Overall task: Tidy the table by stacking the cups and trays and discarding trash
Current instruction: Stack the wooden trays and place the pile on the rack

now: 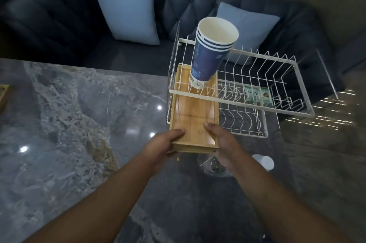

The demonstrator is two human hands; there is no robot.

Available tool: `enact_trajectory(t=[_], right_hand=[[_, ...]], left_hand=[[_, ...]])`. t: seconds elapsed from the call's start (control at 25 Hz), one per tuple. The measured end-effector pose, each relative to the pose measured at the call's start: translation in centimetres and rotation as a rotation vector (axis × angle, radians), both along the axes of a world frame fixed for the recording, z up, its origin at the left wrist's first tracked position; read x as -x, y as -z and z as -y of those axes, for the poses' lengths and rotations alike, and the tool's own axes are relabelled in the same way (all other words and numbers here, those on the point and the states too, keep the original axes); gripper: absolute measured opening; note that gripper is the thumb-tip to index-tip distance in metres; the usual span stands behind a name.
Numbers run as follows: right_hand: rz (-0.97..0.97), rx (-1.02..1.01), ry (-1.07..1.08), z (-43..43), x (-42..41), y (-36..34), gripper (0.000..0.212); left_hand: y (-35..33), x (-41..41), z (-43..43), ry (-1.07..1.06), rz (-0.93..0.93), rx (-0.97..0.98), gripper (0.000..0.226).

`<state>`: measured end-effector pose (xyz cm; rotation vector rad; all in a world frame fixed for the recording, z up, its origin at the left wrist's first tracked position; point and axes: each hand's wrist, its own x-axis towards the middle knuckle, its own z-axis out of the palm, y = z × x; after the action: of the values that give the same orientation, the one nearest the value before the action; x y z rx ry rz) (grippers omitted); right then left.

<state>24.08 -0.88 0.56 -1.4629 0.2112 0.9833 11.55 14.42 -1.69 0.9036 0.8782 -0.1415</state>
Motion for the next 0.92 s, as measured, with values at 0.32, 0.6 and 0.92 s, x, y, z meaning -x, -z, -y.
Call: enact_trajectory(t=[0.32,0.6,0.92], right_hand=[[-0.014,0.083,0.013,-1.2,-3.9,1.5,0.039],[-0.017,0.177,-0.076,-3.0,-5.4,2.4,0.049],[-0.045,0.248,-0.153,-2.7,-5.8,2.9,0.041]], left_hand=[[1.3,-3.2,1.3,-0.265,-0.003,-0.088,0.066],[2.6,-3.5,0.5,-0.299,-0.035,-0.143,0.053],[2.8,-3.3,0.0,-0.289,-0.037,-0.194,0.065]])
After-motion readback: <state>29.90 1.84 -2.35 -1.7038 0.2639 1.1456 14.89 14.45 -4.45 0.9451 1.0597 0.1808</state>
